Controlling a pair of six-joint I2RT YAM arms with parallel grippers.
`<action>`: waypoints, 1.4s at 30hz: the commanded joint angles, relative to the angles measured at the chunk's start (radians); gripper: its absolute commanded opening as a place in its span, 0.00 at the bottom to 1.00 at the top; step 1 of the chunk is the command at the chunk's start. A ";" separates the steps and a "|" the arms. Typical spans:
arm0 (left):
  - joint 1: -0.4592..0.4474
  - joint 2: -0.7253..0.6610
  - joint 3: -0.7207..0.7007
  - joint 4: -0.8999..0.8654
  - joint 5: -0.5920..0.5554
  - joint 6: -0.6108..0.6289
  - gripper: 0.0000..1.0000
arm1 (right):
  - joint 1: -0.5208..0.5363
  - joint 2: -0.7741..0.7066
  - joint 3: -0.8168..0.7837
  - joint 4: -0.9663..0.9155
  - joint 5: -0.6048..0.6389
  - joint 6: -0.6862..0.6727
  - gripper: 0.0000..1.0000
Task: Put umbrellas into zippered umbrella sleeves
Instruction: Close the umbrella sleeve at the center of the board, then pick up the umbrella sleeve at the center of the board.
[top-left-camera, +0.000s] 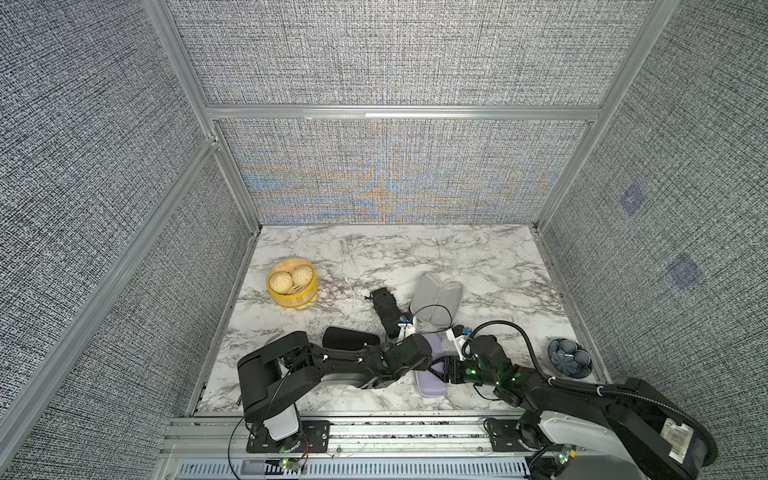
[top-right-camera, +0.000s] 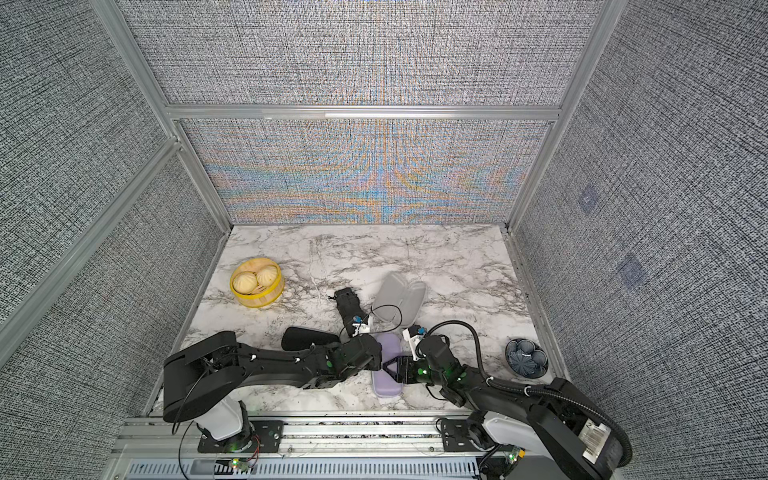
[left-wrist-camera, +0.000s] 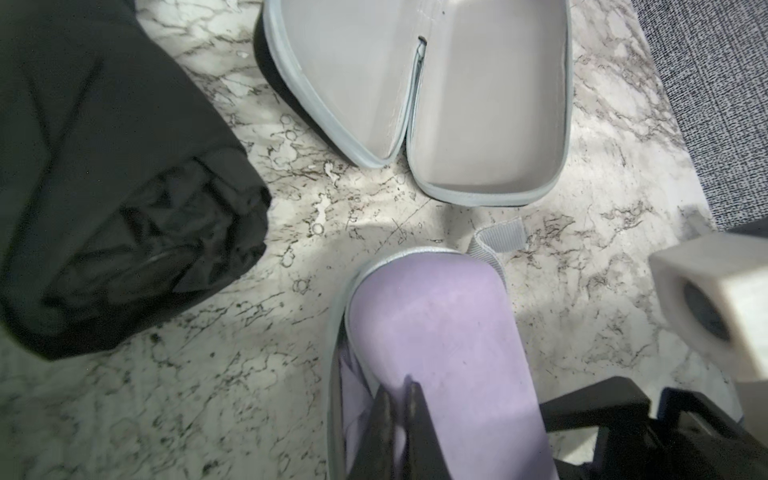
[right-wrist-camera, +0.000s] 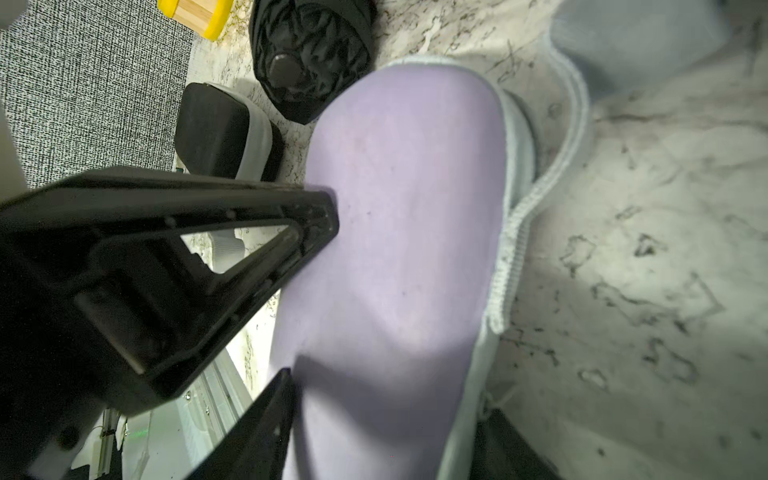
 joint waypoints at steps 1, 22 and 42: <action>0.002 0.037 -0.010 -0.268 0.043 0.013 0.00 | 0.003 0.036 0.002 0.005 -0.007 -0.006 0.51; 0.064 -0.211 -0.209 0.016 0.070 0.136 0.41 | 0.008 0.078 -0.033 0.132 0.079 -0.024 0.14; 0.073 0.111 -0.338 0.876 0.416 0.045 0.85 | 0.011 -0.156 -0.092 0.130 0.027 -0.046 0.13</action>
